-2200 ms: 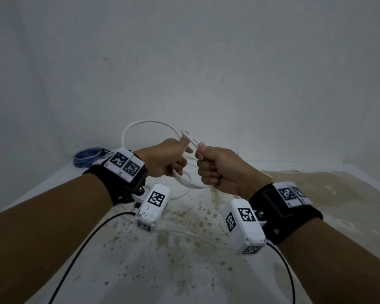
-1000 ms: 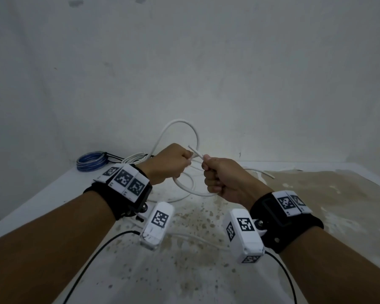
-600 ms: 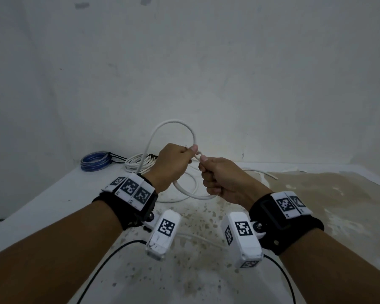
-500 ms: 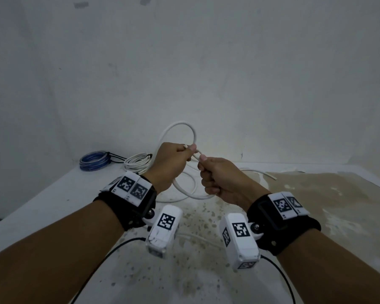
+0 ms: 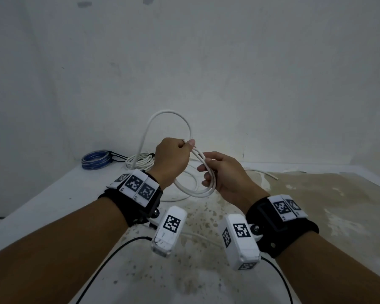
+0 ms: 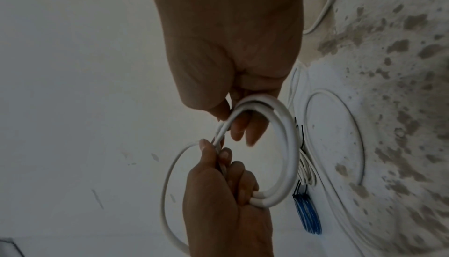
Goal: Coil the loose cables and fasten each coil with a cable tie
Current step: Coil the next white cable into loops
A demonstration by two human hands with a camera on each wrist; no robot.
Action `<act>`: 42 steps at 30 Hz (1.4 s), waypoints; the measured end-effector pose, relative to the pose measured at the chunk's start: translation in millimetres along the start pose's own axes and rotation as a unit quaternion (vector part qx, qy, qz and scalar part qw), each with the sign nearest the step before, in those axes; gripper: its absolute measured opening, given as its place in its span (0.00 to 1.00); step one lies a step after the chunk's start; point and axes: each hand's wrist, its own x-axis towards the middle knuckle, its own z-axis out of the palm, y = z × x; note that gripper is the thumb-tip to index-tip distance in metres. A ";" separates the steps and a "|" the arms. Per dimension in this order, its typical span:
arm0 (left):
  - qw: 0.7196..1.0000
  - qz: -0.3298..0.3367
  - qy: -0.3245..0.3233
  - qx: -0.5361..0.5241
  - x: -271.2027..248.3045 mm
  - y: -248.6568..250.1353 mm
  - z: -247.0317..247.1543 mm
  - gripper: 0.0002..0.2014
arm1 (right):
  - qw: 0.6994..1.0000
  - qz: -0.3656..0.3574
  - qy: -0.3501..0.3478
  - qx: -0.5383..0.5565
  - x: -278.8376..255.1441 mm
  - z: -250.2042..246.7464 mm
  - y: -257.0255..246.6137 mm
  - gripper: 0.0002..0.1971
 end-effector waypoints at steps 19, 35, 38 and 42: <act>0.998 -0.045 -0.015 -0.039 17.3 -24.7 -9.4 0.25 | 0.955 -0.040 0.220 0.194 30.1 -51.7 -48.1 0.12; 0.993 0.094 -0.052 0.052 19.9 4.6 -14.7 0.27 | 0.963 0.082 0.249 -0.064 28.5 -35.7 -24.9 0.17; 0.996 0.073 -0.030 0.049 23.6 5.1 -21.3 0.26 | 0.969 0.219 0.091 0.072 28.1 -38.1 -22.2 0.13; 0.992 0.084 -0.019 0.087 24.4 4.0 -23.0 0.27 | 0.969 0.164 -0.014 0.187 13.5 -13.1 -34.4 0.22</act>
